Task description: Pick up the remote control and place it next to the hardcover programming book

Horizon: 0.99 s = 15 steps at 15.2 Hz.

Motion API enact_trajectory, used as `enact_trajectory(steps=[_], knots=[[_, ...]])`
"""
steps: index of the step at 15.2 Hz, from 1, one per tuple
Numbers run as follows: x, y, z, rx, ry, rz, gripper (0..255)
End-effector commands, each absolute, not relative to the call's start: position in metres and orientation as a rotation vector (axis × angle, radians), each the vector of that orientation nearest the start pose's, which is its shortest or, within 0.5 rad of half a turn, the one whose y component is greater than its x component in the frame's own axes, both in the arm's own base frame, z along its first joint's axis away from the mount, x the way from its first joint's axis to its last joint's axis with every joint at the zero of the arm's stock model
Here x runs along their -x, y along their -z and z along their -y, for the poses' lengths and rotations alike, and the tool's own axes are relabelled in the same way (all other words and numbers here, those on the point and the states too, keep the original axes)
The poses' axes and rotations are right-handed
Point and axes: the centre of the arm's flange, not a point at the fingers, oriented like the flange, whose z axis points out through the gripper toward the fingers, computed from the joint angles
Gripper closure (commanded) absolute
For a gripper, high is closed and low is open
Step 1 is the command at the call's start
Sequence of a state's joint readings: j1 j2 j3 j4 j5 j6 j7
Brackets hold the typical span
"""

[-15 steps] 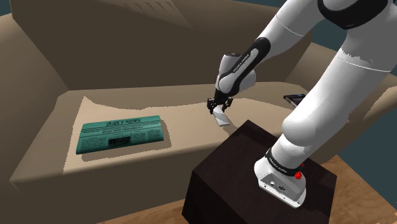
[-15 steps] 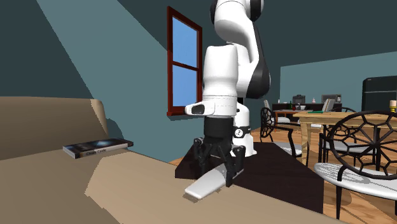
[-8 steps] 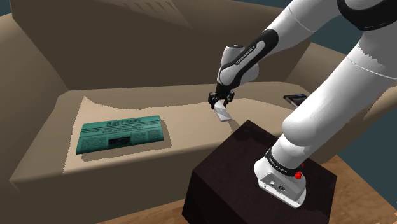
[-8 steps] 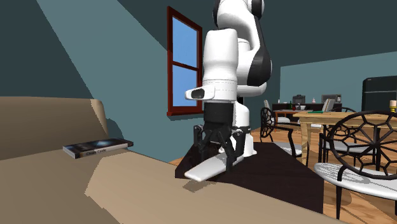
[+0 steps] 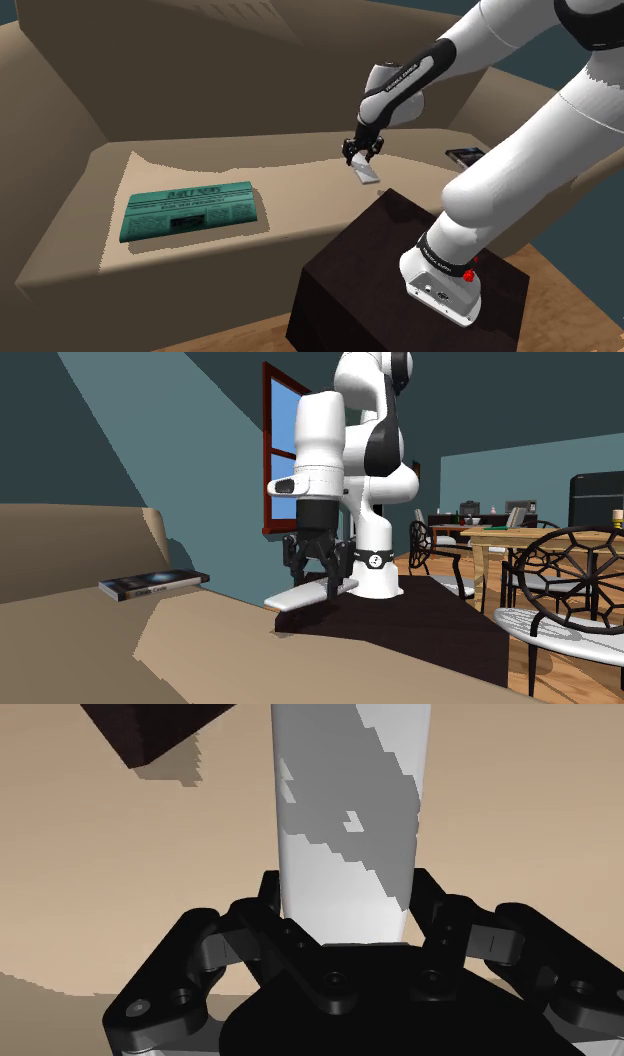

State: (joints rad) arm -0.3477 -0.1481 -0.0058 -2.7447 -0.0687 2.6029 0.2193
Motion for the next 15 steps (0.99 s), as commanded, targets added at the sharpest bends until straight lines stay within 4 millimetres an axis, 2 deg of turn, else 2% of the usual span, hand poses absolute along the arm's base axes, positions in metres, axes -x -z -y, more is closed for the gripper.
enact_trajectory(steps=[1,15], knots=[[-0.360,-0.264,0.160,3.073,0.006,-0.805,255],[-0.279,-0.266,0.326,3.073,0.006,-0.805,255]])
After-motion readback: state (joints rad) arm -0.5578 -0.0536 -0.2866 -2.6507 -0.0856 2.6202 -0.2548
